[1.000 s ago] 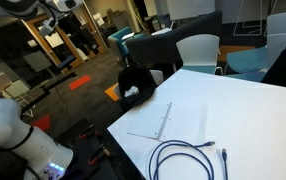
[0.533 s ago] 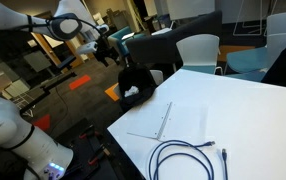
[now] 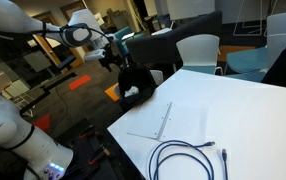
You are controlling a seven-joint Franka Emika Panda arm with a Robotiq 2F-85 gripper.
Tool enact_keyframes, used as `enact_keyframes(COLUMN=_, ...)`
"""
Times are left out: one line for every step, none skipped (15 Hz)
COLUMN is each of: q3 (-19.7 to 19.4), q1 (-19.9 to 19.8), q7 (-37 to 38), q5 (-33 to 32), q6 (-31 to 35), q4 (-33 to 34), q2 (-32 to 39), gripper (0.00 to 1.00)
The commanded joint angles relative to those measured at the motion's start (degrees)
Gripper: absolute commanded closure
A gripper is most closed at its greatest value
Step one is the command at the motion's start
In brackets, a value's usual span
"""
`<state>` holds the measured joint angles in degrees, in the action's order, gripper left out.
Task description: Remove the cloth from the bag and put it on the table
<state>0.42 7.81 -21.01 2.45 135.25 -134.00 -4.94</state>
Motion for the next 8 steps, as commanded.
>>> enact_keyframes(q3=0.6, q1=-0.8, q7=-2.8, q5=2.5, q6=1.2, q4=0.3, q2=1.0, gripper=0.00)
enact_keyframes(q3=0.5, q1=-0.5, q7=-6.0, q5=5.2, q6=2.7, q4=0.8, q2=2.9, gripper=0.00)
enact_keyframes(q3=0.7, q1=-0.5, q7=-7.1, q5=6.2, q6=5.0, q4=1.4, q2=5.3, gripper=0.00)
enact_keyframes(q3=0.9, q1=-0.4, q7=-10.5, q5=9.0, q6=7.5, q4=2.2, q2=8.0, gripper=0.00)
enact_keyframes(q3=1.4, q1=-0.4, q7=-13.6, q5=11.6, q6=9.5, q4=2.8, q2=10.2, gripper=0.00)
enact_keyframes(q3=2.3, q1=-0.8, q7=-15.9, q5=13.0, q6=12.2, q4=3.7, q2=13.3, gripper=0.00)
enact_keyframes(q3=3.4, q1=-1.3, q7=-19.2, q5=15.1, q6=14.1, q4=4.7, q2=15.9, gripper=0.00)
enact_keyframes(q3=5.1, q1=-2.2, q7=-22.5, q5=17.5, q6=15.7, q4=6.1, q2=19.0, gripper=0.00)
